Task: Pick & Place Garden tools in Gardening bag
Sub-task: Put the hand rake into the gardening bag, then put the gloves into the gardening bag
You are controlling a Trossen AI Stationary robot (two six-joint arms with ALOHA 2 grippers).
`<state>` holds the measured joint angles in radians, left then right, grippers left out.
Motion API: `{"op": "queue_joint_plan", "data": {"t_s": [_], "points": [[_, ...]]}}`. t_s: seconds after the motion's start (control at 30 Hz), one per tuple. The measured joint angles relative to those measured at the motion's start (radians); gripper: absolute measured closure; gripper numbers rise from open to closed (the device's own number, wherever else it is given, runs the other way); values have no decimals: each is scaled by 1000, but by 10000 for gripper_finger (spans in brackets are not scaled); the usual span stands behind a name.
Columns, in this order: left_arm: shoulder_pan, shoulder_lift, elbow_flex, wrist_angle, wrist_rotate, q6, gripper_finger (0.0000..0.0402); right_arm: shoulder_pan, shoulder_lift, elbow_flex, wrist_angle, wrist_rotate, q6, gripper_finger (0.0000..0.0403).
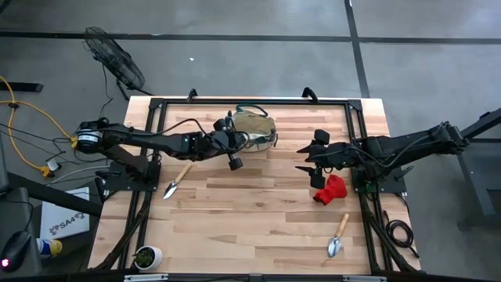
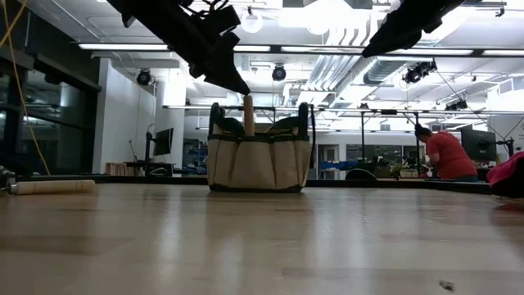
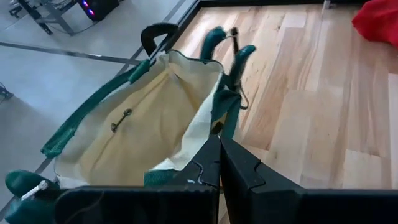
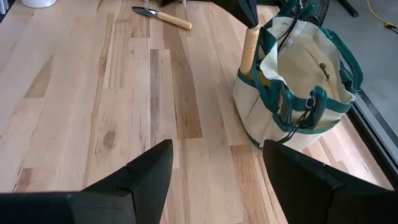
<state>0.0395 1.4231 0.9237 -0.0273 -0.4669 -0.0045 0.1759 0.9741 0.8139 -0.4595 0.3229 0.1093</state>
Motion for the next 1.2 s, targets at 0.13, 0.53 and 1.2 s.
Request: {"op": "queue_joint_plan", "data": {"t_s": [0.13, 0.53, 1.2], "points": [[0, 1, 0, 9, 0, 0, 402, 0, 0, 0, 0, 0, 0, 160], [-17, -155, 11, 1, 22, 10, 402, 0, -10, 0, -46, 0, -1, 160], [-243, -225, -39, -195, -179, -145, 402, 48, 32, 0, -571, -267, 276, 160]]}}
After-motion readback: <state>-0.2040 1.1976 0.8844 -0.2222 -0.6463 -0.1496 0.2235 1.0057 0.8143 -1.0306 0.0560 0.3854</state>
